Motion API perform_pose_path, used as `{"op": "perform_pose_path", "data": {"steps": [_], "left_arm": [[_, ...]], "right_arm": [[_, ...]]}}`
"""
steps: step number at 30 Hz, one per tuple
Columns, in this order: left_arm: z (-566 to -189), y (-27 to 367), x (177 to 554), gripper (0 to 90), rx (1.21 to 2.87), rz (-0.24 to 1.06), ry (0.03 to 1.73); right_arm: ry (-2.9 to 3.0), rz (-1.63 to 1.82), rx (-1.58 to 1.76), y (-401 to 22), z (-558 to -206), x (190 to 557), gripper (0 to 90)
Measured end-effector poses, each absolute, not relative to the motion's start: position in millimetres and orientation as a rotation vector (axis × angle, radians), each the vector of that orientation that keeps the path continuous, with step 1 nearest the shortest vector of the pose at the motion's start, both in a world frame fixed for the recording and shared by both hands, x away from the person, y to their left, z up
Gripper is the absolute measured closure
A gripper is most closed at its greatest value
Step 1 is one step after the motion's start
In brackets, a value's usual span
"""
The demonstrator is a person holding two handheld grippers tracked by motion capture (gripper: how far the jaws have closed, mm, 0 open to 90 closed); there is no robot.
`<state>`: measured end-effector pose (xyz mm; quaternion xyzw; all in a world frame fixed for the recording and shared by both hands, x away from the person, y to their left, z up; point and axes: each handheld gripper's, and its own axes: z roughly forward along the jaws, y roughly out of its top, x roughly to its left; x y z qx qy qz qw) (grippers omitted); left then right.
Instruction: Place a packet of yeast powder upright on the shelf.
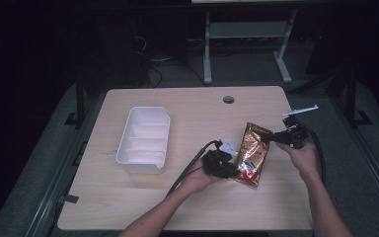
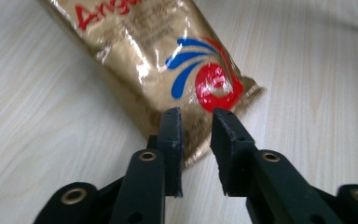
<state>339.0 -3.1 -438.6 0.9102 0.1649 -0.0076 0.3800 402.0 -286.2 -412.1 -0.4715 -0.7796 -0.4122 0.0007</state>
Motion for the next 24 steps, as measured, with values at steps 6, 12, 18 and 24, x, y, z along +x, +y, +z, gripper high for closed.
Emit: {"op": "perform_pose_path", "data": {"steps": [6, 12, 18, 24], "left_arm": [[-439, 8, 329, 63.0, 2.294, -0.024, 0.411], [-438, 21, 320, 57.8, 2.262, -0.031, 0.397], [-437, 31, 311, 48.0, 2.26, -0.029, 0.378], [-438, 45, 300, 37.9, 2.243, -0.012, 0.367]], "right_arm": [[-2.514, -1.299, -1.462, -280, -390, 400, 88.6], [-2.569, -1.316, -1.431, -275, -372, 397, 88.6], [-2.609, -1.337, -1.405, -270, -354, 394, 88.7], [-2.65, -1.363, -1.369, -264, -336, 390, 88.7]]}}
